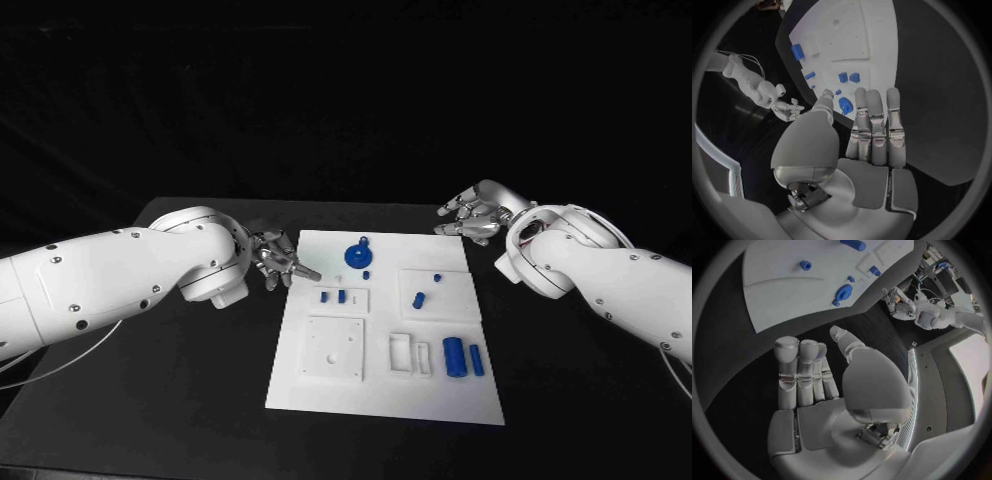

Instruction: Assemble the parts on the task board

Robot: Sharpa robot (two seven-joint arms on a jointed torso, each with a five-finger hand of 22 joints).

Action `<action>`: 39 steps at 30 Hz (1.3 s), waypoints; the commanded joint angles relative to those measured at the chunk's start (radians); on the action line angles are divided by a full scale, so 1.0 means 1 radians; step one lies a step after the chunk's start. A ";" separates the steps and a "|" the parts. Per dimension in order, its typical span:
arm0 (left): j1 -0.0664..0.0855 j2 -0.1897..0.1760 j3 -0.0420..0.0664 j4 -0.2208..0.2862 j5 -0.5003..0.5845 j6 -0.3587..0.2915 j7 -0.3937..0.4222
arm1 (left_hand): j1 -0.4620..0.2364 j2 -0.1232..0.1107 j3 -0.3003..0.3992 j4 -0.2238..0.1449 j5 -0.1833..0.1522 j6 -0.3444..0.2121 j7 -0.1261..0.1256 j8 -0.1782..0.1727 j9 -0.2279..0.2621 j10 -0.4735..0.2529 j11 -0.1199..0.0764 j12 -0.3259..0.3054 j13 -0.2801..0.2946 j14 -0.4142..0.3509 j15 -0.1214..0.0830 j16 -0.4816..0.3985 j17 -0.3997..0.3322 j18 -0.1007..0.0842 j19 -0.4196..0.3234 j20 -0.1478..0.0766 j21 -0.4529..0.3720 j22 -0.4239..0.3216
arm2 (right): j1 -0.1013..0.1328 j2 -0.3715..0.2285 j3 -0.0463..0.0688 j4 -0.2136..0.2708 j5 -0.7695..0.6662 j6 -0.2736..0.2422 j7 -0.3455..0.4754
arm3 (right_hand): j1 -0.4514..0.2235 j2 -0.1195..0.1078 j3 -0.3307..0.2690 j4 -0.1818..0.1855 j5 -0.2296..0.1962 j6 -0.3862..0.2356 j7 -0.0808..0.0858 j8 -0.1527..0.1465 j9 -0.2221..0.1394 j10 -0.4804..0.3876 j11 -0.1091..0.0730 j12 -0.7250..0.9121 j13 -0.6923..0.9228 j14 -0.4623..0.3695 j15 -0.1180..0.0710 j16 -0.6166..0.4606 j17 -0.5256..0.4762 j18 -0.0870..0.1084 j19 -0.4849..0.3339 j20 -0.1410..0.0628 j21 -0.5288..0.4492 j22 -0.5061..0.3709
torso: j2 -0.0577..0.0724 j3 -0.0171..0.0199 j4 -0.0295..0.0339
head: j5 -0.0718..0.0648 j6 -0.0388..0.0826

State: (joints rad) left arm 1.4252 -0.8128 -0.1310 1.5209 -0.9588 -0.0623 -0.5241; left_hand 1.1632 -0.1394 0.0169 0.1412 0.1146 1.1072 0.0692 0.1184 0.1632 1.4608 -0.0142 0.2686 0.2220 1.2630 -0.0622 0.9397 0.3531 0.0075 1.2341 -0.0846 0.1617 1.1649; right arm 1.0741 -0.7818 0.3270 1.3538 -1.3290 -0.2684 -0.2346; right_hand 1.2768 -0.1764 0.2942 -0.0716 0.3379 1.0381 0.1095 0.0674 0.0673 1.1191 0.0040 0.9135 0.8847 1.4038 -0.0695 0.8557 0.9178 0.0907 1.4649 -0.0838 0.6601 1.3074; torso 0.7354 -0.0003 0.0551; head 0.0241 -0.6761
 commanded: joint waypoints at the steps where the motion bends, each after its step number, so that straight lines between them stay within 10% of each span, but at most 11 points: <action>1: 0.006 0.003 0.001 -0.009 0.062 0.037 0.014 | -0.011 0.001 0.006 0.023 -0.007 -0.004 -0.002 0.009 -0.012 0.015 -0.002 -0.006 0.003 0.013 -0.004 -0.003 0.007 -0.001 0.014 -0.002 -0.013 0.005 | -0.001 0.001 0.000 -0.001 0.001 0.009 0.010 | -0.010 0.000 0.000 -0.001 0.004 0.005 0.000 -0.005 -0.001 0.000 -0.003 0.000 -0.001 0.006 0.001 -0.006 -0.001 0.007 0.026 -0.003 -0.004 0.077 | 0.000 -0.0008 -0.0008 | 0.003 0.002; 11: 0.011 0.047 -0.009 -0.058 0.047 0.073 -0.010 | 0.000 0.032 0.004 0.007 0.089 0.037 -0.031 0.090 0.017 0.030 -0.031 0.095 0.073 0.037 -0.035 0.155 0.096 -0.001 0.070 -0.035 0.080 0.155 | -0.001 0.004 0.000 -0.001 0.002 0.009 0.008 | -0.011 0.001 -0.002 0.000 0.005 0.006 0.000 -0.005 -0.001 0.001 -0.004 0.001 -0.001 0.008 0.000 -0.005 0.000 0.007 0.027 -0.003 -0.001 0.078 | 0.001 0.0003 0.0000 | 0.003 0.004; 21: 0.011 0.117 -0.044 -0.111 -0.017 0.108 -0.049 | -0.012 0.013 0.014 0.031 0.090 -0.012 -0.055 0.235 0.246 -0.013 -0.046 0.254 0.162 0.012 -0.047 0.292 0.117 0.002 0.012 -0.044 0.253 0.166 | -0.001 0.006 0.000 0.001 0.001 0.003 0.007 | -0.011 0.001 -0.002 0.000 0.005 0.006 0.000 -0.005 -0.001 0.001 -0.004 0.001 -0.001 0.008 0.000 -0.005 0.000 0.007 0.027 -0.003 -0.001 0.078 | 0.002 0.0001 0.0002 | 0.004 0.004; 39: 0.004 0.182 -0.065 -0.151 -0.058 0.104 -0.050 | -0.016 0.012 0.023 0.055 0.094 -0.013 -0.057 0.215 0.314 -0.020 -0.045 0.283 0.161 0.008 -0.048 0.315 0.100 0.005 -0.009 -0.044 0.300 0.163 | -0.001 0.007 0.000 0.002 0.000 0.000 0.007 | -0.011 0.001 -0.002 0.000 0.005 0.006 0.000 -0.005 -0.001 0.001 -0.004 0.001 -0.001 0.008 0.000 -0.005 0.000 0.007 0.027 -0.003 -0.001 0.078 | 0.000 -0.0004 -0.0003 | 0.001 -0.003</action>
State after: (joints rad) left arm 1.4305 -0.6337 -0.1957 1.3704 -1.0032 0.0227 -0.5712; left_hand 1.1513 -0.1251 0.0398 0.1926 0.2049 1.0965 0.0122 0.3360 0.4767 1.4456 -0.0605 0.5460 0.3841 1.2771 -0.1089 1.2500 0.4544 0.0077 1.2307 -0.1272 0.4584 1.3078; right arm 1.0737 -0.7752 0.3270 1.3543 -1.3257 -0.2700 -0.2345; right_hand 1.2768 -0.1764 0.2941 -0.0717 0.3377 1.0381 0.1095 0.0674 0.0673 1.1191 0.0040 0.9135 0.8850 1.4038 -0.0695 0.8557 0.9178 0.0907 1.4649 -0.0839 0.6604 1.3073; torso 0.7371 -0.0004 0.0545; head 0.0255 -0.6784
